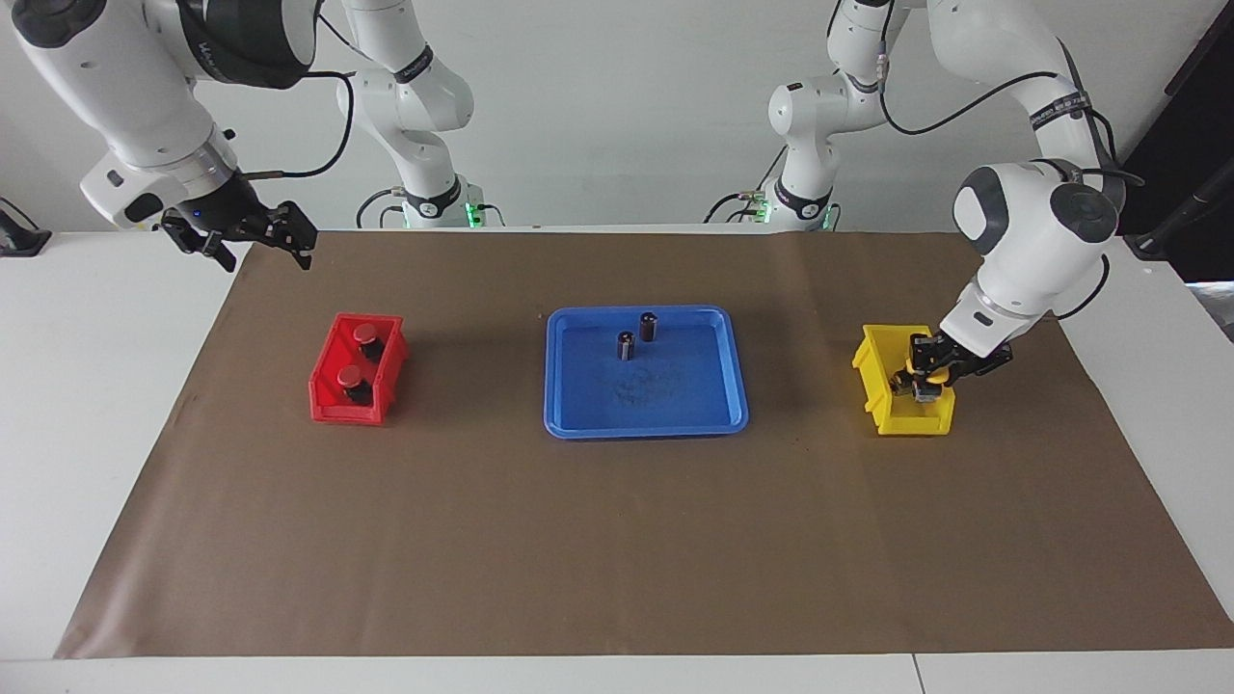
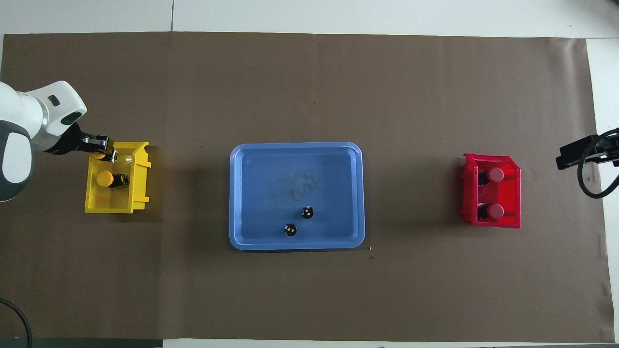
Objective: Sort red and yellow buttons by color
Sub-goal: 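Lower the yellow button into the yellow bin and open the left gripper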
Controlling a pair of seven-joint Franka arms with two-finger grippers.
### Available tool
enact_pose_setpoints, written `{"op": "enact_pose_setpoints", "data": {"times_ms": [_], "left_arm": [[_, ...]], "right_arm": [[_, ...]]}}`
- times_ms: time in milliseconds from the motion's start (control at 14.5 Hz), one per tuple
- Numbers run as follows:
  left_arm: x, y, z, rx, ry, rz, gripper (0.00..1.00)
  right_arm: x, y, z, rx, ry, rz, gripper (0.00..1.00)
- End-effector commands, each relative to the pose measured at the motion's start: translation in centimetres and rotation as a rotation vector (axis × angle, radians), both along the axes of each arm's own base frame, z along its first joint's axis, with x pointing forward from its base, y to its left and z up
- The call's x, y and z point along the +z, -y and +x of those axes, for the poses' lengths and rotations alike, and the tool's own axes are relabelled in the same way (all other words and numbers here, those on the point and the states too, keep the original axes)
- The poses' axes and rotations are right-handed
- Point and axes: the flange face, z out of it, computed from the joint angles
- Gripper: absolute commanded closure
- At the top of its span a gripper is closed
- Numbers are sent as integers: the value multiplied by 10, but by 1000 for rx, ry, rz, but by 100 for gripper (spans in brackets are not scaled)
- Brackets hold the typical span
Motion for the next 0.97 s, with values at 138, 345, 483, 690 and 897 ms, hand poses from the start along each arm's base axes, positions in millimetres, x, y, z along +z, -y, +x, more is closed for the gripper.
{"op": "enact_pose_setpoints", "data": {"times_ms": [138,345,483,690,897], "left_arm": [[-26,-10,-8,-6,-28,8,99],[-31,0,-8,7,-32,-20,99],[-31,2,-6,11,-17,-20,99],[-43,6,-2,3,-12,-23,99],[-48,7,-1,4,-12,-24,99]], "right_arm": [[4,1,-4,-12,1,1,0],[6,-1,-4,-8,4,1,0],[6,3,-5,-21,4,2,0],[6,-8,-5,0,0,2,0],[6,-14,-5,13,-2,3,0]]}}
